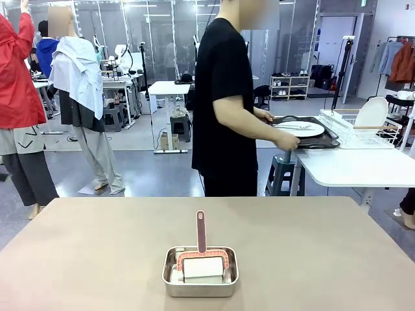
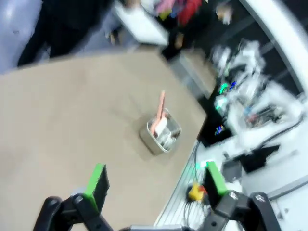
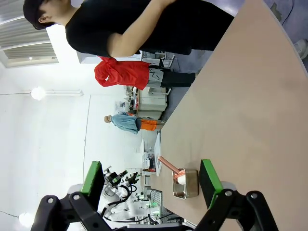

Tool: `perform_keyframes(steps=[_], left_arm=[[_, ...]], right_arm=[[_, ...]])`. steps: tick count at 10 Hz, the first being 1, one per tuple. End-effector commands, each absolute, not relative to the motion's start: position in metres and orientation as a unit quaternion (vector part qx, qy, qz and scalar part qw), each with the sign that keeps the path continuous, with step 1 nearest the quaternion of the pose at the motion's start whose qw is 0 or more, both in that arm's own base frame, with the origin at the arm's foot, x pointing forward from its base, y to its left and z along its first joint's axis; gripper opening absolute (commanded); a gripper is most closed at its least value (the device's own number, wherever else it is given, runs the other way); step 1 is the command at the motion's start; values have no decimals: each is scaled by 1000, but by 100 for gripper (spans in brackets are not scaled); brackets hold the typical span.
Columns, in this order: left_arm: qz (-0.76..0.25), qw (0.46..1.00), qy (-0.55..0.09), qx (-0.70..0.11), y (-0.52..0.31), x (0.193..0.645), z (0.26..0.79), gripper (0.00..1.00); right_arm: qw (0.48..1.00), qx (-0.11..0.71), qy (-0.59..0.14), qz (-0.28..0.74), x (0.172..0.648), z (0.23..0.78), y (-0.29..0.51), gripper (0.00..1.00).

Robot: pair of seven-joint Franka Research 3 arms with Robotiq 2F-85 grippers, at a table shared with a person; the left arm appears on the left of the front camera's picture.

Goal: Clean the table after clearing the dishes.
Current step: When the right (or left) Handle tray is removed, use the right hand (or left hand) to clean the right (or left) side of the table with the Lint Roller.

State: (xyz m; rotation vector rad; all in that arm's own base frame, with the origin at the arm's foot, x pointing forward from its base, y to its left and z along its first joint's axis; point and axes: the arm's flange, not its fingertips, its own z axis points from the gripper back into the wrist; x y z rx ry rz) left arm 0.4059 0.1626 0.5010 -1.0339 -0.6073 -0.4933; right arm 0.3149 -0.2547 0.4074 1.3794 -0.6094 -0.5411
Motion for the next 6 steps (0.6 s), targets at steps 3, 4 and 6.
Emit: perform_keyframes(steps=[3, 4, 6], left_arm=[[-407, 811, -158, -390, 5, 467, 503, 100], [-457, 802, -133, -361, -37, 470, 493, 100], [-518, 780, -107, -334, -102, 475, 483, 100]], right_arm=[[698, 620, -269, -236, 311, 410, -257, 100], [698, 620, -269, -236, 311, 410, -257, 100], [698, 620, -269, -236, 311, 410, -257, 100]])
